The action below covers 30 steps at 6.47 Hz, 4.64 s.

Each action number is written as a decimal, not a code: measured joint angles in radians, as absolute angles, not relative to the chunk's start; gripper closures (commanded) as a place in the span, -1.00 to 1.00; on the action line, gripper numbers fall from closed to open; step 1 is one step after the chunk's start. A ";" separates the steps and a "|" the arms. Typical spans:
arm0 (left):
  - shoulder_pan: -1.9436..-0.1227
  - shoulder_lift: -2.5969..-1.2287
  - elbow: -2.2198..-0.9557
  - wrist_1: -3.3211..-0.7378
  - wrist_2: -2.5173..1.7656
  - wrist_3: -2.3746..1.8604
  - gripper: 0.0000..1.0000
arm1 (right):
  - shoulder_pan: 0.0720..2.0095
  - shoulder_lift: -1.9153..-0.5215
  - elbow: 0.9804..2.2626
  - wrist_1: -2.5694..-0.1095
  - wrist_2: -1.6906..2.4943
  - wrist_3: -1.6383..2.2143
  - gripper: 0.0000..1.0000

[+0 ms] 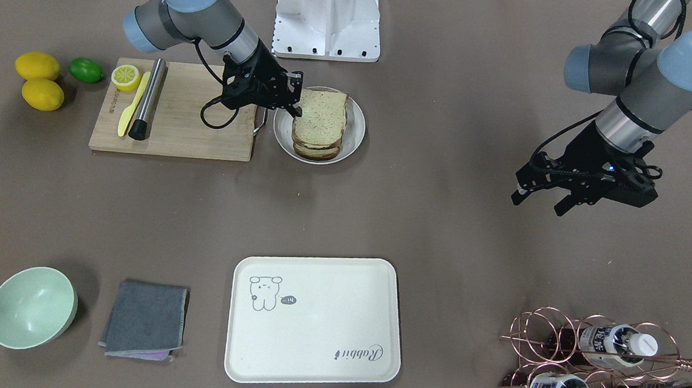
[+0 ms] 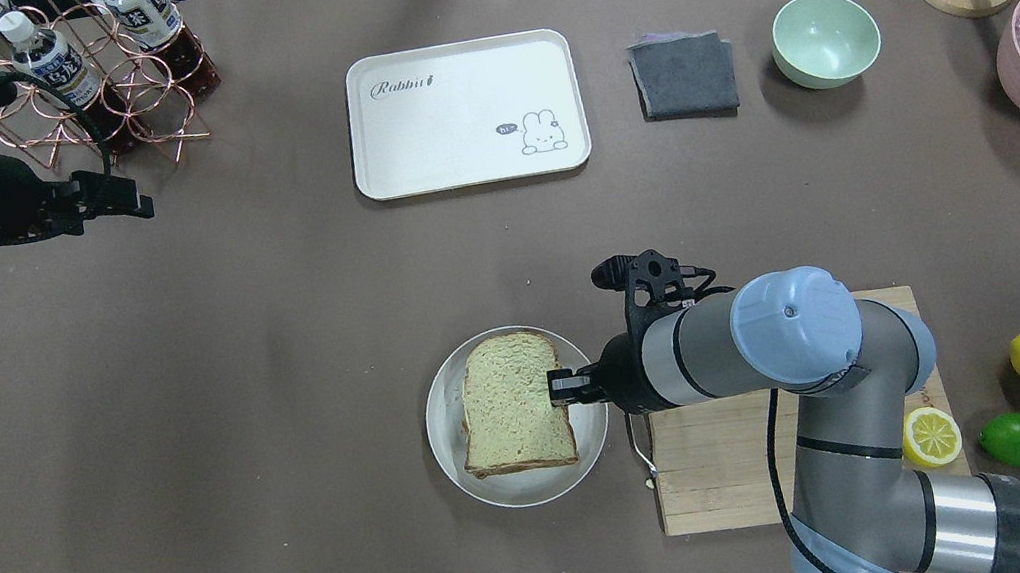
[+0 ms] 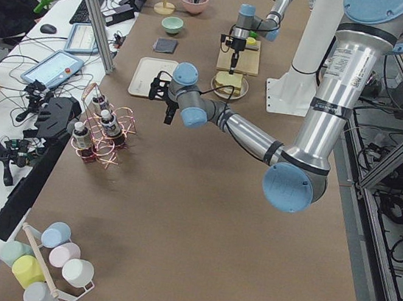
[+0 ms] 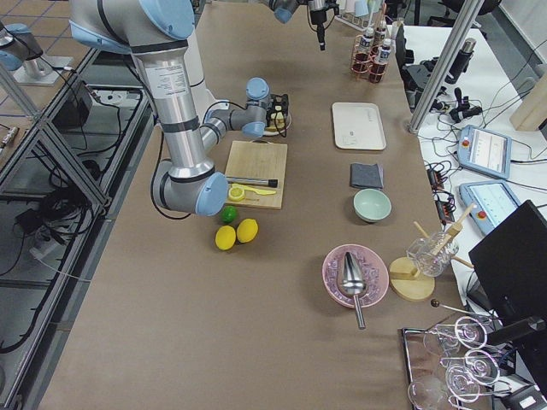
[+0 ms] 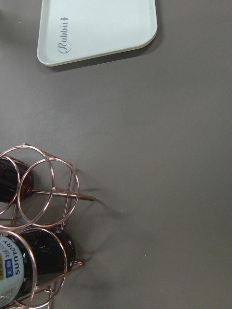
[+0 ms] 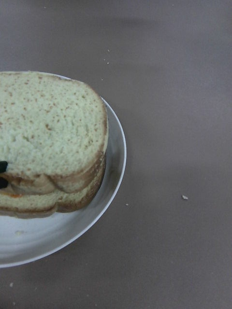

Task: Make sandwich and place on tray
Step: 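Lower the bread onto the fried egg toast and open the right gripper, then withdraw the right gripper toward the grey cloth while the left gripper approaches the plate, then grasp the rim of the white plate with the left gripper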

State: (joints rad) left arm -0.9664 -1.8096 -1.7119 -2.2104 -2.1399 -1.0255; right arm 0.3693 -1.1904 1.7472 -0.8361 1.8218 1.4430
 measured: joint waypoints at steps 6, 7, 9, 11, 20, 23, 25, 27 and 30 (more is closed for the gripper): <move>-0.966 -1.816 -1.709 -2.210 -2.140 -1.024 -0.96 | 0.372 -1.175 1.745 -0.857 1.807 1.452 -0.99; -0.966 -1.820 -1.708 -2.209 -2.140 -1.027 -0.96 | 0.393 -1.172 1.776 -0.895 1.819 1.453 -0.99; -0.951 -1.852 -1.713 -2.210 -2.139 -1.113 -0.96 | 0.520 -1.155 1.840 -1.013 1.966 1.452 -0.99; -0.834 -1.902 -1.737 -2.211 -2.039 -1.259 -0.96 | 0.699 -1.157 1.845 -1.079 2.149 1.427 -0.99; -0.350 -1.955 -1.753 -2.213 -1.570 -1.478 -0.04 | 1.040 -1.231 1.779 -1.172 2.426 1.124 -0.99; -0.298 -1.948 -1.748 -2.215 -1.524 -1.501 0.06 | 1.041 -1.230 1.777 -1.171 2.420 1.125 -0.99; -0.290 -1.947 -1.746 -2.217 -1.520 -1.504 0.06 | 1.040 -1.226 1.777 -1.171 2.418 1.126 -0.99; -0.267 -1.941 -1.747 -2.219 -1.509 -1.507 0.07 | 1.042 -1.226 1.777 -1.171 2.418 1.126 -0.99; -0.235 -1.939 -1.748 -2.221 -1.481 -1.508 1.00 | 1.046 -1.229 1.780 -1.171 2.418 1.126 -0.99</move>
